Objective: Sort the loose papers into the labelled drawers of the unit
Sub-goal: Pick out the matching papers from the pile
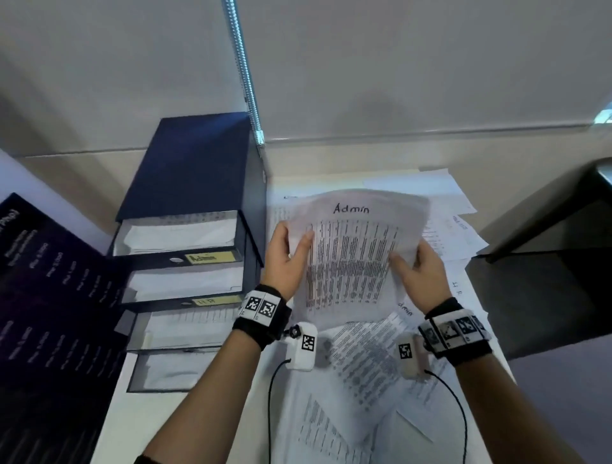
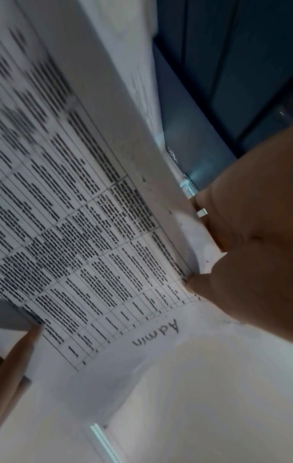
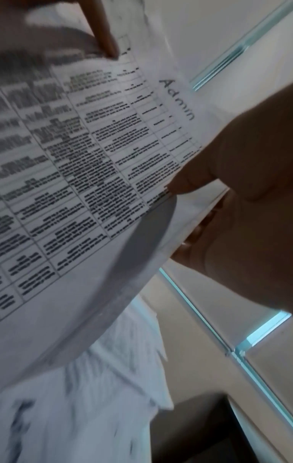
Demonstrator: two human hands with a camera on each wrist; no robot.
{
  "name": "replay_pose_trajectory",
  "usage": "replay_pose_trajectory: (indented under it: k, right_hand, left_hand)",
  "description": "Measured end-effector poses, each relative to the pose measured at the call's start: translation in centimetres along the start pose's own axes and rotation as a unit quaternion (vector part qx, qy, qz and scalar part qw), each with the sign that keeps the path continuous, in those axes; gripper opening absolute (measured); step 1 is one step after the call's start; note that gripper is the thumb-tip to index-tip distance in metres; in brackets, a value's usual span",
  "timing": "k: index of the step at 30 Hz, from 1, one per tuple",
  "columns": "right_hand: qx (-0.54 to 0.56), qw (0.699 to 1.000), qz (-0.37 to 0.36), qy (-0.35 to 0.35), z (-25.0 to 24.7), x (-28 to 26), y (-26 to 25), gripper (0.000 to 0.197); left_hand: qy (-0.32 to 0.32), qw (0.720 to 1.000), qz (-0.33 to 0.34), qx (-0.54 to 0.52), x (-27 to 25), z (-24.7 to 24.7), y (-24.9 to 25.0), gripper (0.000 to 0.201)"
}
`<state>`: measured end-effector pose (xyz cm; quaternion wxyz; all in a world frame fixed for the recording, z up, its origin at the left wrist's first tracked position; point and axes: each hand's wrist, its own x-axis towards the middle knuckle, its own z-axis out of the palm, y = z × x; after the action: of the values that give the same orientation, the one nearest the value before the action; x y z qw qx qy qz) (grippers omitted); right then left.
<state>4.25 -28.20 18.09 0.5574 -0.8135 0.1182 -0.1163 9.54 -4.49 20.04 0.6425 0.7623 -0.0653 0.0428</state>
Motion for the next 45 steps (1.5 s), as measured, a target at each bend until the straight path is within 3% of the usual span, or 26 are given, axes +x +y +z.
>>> replay_pose_trajectory:
  k: [2,5,10,12,14,17,20,22,25,27,30,33,37,41,43,45]
  right_hand:
    - [0.026,0.998,-0.048,-0.013,0.5,0.4,-2.9,0.03]
    - [0.08,0.992,-0.099,-0.012,2.3,0.8,-7.4,0.035]
    - [0.162,0.981,-0.099,-0.035,7.6,2.2,-12.5,0.065]
    - [0.142,0.983,-0.067,-0.094,10.2,2.6,-13.5,0.077]
    - [0.062,0.975,-0.054,-0.206,12.8,2.2,-13.7,0.076]
    - [-0.071,0.916,-0.072,-0.388,17.0,-0.1,-13.5,0.055]
    - [-0.004,0.899,0.01,-0.437,20.6,-3.2,-13.7,0.046]
    - [0.063,0.892,0.077,-0.44,22.3,-4.0,-13.9,0.044]
    - [0.135,0.897,0.152,-0.393,24.0,-3.2,-14.3,0.041]
    - [0.162,0.906,0.186,-0.345,24.6,-2.1,-14.7,0.038]
    - [0.164,0.913,0.197,-0.318,24.7,-0.9,-14.8,0.032]
    - [0.12,0.894,0.198,-0.384,22.8,-1.5,-15.1,0.039]
    - [0.112,0.85,0.21,-0.471,20.4,-2.3,-14.1,0.033]
    - [0.15,0.888,0.206,-0.382,21.0,-0.4,-14.0,0.021]
    - [0.154,0.901,0.219,-0.34,22.3,1.5,-14.1,0.015]
    - [0.155,0.898,0.24,-0.336,23.7,3.3,-14.0,0.011]
  left_hand:
    - [0.039,0.999,0.021,-0.025,0.4,-1.8,2.4,0.017]
    - [0.07,0.995,0.029,-0.059,0.6,-5.8,4.6,0.024]
    - [-0.034,0.994,-0.085,0.053,-2.4,-13.0,3.0,0.036]
    - [-0.009,0.994,-0.094,0.049,-4.4,-15.7,2.2,0.039]
    - [0.048,0.993,-0.103,0.013,-6.4,-18.4,2.1,0.04]
    - [0.128,0.981,-0.144,-0.039,-8.7,-22.9,2.4,0.037]
    - [0.172,0.968,-0.168,-0.076,-10.2,-26.6,3.4,0.027]
    - [0.178,0.963,-0.177,-0.101,-11.1,-28.4,4.4,0.015]
    - [0.144,0.961,-0.206,-0.111,-12.2,-30.1,5.5,0.039]
    - [0.105,0.967,-0.208,-0.101,-12.5,-30.6,5.4,0.036]
    - [0.112,0.967,-0.201,-0.113,-11.6,-30.7,3.8,0.04]
    - [0.129,0.966,-0.193,-0.115,-9.9,-29.9,2.4,0.043]
    - [0.17,0.962,-0.192,-0.095,-6.9,-28.6,0.1,0.043]
    - [0.208,0.959,-0.176,-0.072,-4.0,-26.9,-0.8,0.032]
    - [0.252,0.954,-0.157,0.048,-2.8,-26.2,-1.4,0.032]
    - [0.271,0.903,-0.117,0.312,-1.8,-25.7,-2.2,0.036]
